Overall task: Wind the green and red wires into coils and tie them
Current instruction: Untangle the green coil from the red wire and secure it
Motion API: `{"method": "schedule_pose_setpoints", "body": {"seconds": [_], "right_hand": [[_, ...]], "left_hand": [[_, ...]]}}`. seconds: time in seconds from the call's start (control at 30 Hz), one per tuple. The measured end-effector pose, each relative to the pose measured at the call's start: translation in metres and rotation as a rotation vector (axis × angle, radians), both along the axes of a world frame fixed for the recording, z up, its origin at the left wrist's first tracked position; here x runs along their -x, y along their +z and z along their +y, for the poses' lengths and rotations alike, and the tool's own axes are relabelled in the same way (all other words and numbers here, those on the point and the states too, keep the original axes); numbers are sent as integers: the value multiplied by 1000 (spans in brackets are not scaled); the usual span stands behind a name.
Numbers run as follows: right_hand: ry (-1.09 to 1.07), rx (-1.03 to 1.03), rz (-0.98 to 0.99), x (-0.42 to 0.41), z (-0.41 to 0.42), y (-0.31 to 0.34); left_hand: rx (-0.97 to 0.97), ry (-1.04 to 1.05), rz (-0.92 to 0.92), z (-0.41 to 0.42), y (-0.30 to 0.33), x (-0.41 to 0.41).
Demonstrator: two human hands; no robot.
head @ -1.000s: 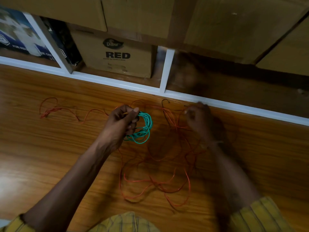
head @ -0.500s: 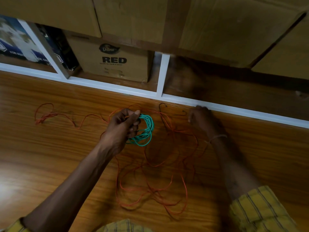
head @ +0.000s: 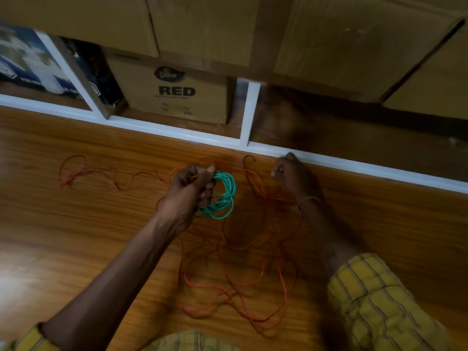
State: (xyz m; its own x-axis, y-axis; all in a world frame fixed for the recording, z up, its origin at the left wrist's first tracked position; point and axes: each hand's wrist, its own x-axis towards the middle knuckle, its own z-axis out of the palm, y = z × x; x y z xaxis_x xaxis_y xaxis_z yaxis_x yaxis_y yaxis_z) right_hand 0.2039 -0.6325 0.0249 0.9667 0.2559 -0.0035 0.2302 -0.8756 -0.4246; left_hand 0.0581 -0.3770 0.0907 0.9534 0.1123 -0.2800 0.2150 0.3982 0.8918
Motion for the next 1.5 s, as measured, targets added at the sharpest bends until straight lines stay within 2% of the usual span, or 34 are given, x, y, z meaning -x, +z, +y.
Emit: {"method": "schedule_pose_setpoints", "body": {"seconds": [0.1, 0.17, 0.23, 0.33, 0.43, 0.53, 0.63, 0.73, 0.87, 1.0, 1.23, 1.5], "right_hand": [[-51, 152, 20, 0, 7, -2], [-83, 112, 9, 5, 7, 4], [-128, -118, 16, 14, 6, 14], [-202, -627, 162, 39, 15, 48], [-107, -1071, 356, 68, 30, 85], [32, -1288, 513, 97, 44, 113], [92, -1398, 617, 124, 59, 134], [148, -1316, 633, 149, 69, 145], [210, -954, 444, 173, 84, 146], [193, -777, 298, 183, 95, 140], [84, -682, 26, 192, 114, 126], [119, -558, -479, 203, 130, 110]], "left_hand": [[13, 41, 6, 0, -1, 3], [25, 59, 10, 0, -2, 5], [33, 66, 8, 1, -2, 7], [31, 73, 1, 1, 1, 12], [1, 85, -5, -1, 7, 18], [-34, 117, -21, 0, 14, 26], [-67, 156, -37, -1, 23, 35], [-104, 195, -62, -3, 30, 45], [-181, 255, -73, 4, 31, 61], [-215, 275, -83, 10, 29, 75], [-262, 319, -112, 9, 31, 86], [-260, 262, -129, 7, 34, 90]]}}
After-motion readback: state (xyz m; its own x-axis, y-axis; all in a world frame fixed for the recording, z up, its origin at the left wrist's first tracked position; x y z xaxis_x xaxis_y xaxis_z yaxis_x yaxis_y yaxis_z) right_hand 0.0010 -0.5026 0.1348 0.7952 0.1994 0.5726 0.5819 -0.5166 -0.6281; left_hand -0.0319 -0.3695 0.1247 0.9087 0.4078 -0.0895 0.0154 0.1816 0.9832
